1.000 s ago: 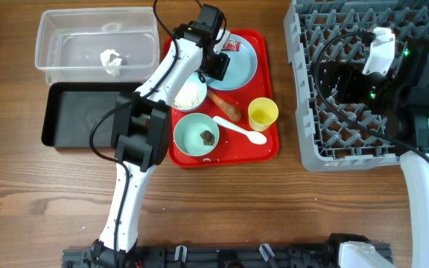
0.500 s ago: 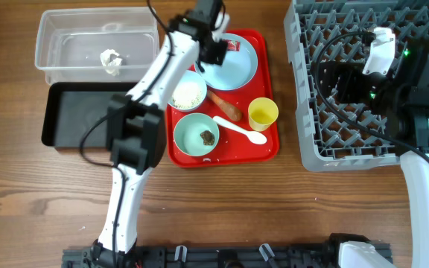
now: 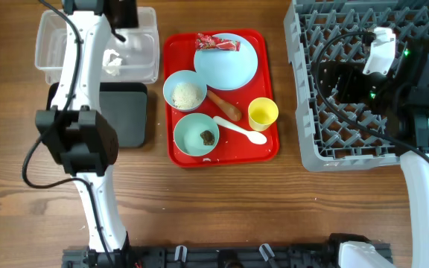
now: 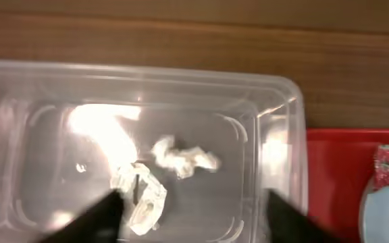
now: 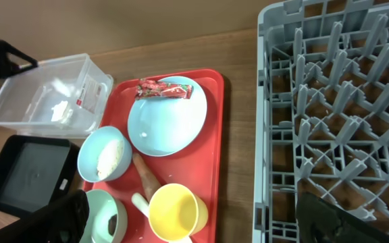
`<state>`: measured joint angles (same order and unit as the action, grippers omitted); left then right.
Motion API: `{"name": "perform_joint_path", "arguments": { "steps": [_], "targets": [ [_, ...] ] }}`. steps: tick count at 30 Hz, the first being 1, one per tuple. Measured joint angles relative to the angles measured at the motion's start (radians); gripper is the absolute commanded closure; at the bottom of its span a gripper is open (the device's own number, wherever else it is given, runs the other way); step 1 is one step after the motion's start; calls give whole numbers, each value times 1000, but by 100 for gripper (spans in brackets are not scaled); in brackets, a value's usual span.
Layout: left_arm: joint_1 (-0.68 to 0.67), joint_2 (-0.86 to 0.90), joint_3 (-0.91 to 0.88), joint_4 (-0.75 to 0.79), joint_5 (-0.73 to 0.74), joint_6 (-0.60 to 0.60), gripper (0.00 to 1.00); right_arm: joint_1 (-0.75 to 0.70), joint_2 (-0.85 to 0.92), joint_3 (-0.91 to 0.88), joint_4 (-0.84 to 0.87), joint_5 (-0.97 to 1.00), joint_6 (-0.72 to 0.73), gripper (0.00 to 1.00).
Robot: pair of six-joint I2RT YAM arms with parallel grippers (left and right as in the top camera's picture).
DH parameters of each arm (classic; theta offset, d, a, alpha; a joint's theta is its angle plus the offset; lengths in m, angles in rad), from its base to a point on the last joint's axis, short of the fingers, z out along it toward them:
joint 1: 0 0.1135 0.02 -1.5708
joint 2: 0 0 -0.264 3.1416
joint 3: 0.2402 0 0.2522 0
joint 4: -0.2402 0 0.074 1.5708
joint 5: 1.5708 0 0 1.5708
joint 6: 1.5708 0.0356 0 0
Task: Sort waste into correct bins and load items into the dishwasher rack
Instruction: 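Grasp the red strawberry wrapper on the plate with the left gripper, then move the wrapper with the left gripper and drop it in the clear bin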
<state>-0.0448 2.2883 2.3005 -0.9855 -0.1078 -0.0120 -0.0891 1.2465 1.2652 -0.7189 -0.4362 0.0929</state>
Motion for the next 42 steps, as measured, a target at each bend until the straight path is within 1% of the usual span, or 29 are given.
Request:
{"name": "perform_joint_path", "arguments": {
  "steps": [4,7,9,11,16,18,20,24,30,32,36,40,42],
  "targets": [
    [-5,6,-3,31,4,-1,11,0,0,0,0,11,0,0],
    [-28,6,-3,60,66,18,10,0,0,0,0,15,0,0],
    [-74,6,-3,101,129,49,7,0,0,0,0,15,0,0],
    [-146,6,-3,139,157,83,5,0,0,0,0,15,0,0],
    [-336,53,-1,248,157,120,4,0,0,0,0,15,0,0],
    [-372,107,-1,270,157,128,4,0,0,0,0,15,0,0],
    [-380,187,-2,283,149,132,5,0,0,0,0,15,0,0],
    [-380,265,-2,320,135,162,4,0,0,0,0,15,0,0],
    [-385,289,-2,335,132,173,4,0,0,0,0,15,0,0],
    [-385,289,-2,334,132,173,1,0,0,0,0,15,0,0],
    [-385,298,-1,340,132,177,0,0,0,0,-1,15,0,0],
    [-385,345,-1,346,140,175,1,0,0,0,0,15,0,0],
    [-386,345,-1,350,139,176,7,0,0,0,-2,15,0,0]
  ]
}}
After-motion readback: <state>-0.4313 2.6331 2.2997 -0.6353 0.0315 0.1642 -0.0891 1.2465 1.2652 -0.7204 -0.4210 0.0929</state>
